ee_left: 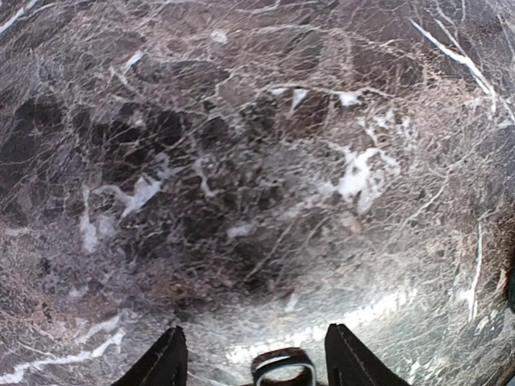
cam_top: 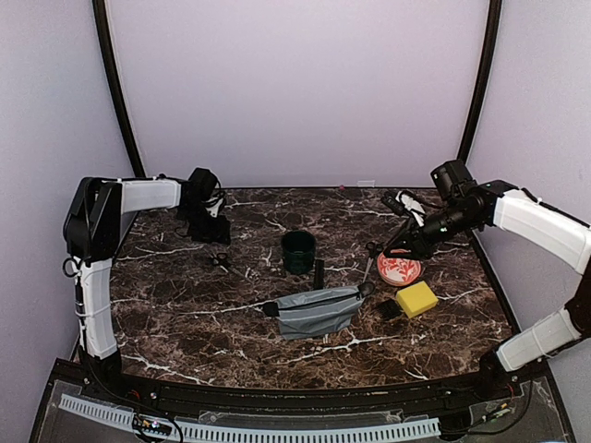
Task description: Sort the hair-cutting tools
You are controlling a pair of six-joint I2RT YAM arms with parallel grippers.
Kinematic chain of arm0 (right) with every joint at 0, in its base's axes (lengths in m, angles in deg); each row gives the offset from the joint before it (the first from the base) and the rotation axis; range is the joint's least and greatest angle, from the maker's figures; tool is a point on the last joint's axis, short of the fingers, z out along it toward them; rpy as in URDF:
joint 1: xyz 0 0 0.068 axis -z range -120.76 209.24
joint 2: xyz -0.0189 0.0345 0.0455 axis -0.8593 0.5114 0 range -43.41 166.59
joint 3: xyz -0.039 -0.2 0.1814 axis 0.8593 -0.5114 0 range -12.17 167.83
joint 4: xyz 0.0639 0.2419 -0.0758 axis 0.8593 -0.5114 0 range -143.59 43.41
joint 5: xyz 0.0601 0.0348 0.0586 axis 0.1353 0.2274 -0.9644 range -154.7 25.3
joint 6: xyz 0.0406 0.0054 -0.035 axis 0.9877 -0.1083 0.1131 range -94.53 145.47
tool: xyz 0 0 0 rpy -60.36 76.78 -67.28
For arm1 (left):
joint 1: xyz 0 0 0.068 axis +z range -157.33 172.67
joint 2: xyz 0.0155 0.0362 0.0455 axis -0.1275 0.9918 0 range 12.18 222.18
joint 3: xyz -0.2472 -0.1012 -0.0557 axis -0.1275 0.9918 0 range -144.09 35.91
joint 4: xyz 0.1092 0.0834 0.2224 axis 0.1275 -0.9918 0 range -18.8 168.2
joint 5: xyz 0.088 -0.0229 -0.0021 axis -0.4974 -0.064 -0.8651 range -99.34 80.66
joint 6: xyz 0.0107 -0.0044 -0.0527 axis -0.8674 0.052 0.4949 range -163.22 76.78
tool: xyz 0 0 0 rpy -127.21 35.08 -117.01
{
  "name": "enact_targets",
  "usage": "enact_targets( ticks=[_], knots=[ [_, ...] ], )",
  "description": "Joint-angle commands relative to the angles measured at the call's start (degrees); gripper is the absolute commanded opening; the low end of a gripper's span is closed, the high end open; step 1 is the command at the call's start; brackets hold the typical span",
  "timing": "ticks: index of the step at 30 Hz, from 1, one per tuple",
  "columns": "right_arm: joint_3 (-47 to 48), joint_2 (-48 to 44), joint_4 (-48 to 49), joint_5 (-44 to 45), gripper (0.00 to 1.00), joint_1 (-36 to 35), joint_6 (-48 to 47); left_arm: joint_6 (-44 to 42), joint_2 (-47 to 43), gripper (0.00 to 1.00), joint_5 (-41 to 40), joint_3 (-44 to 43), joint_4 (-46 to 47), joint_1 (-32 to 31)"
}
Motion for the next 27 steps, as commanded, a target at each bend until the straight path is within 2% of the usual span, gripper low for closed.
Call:
enact_targets(
  ticks=[1,6,12,20,24,27],
  knots=[
    [3.79,3.22,-1.5,-1.62,0.32,-0.18,-1.38,-2.18,-0.41,0.59,1.12,-1.68,-4.11,0.53],
    [6.02,6.29,-2.72,-1.95,0.3,-0.11,-1.8,-2.22,-1.33,0.46,5.72,1.2,-7.7,0.5],
    [6.22,7.97,-2.92,-3.62,0.29,-0.19,-2.03,0.23,-11.32,0.38,9.19,14.4,-6.59,0.02],
    [4.45,7.22,-1.93,-5.19,0.28,-0.19,-1.6,2.34,-27.86,0.37,10.76,29.8,-11.61,-3.02],
    [4.26,6.48,-1.93,-5.93,0.28,-0.19,-1.25,-0.02,-31.93,0.44,6.5,29.52,-11.95,-3.15],
    [3.71,5.65,-1.85,-6.29,0.28,-0.24,-1.24,-6.62,-32.23,0.53,8.98,26.3,-10.11,-3.29]
  ],
)
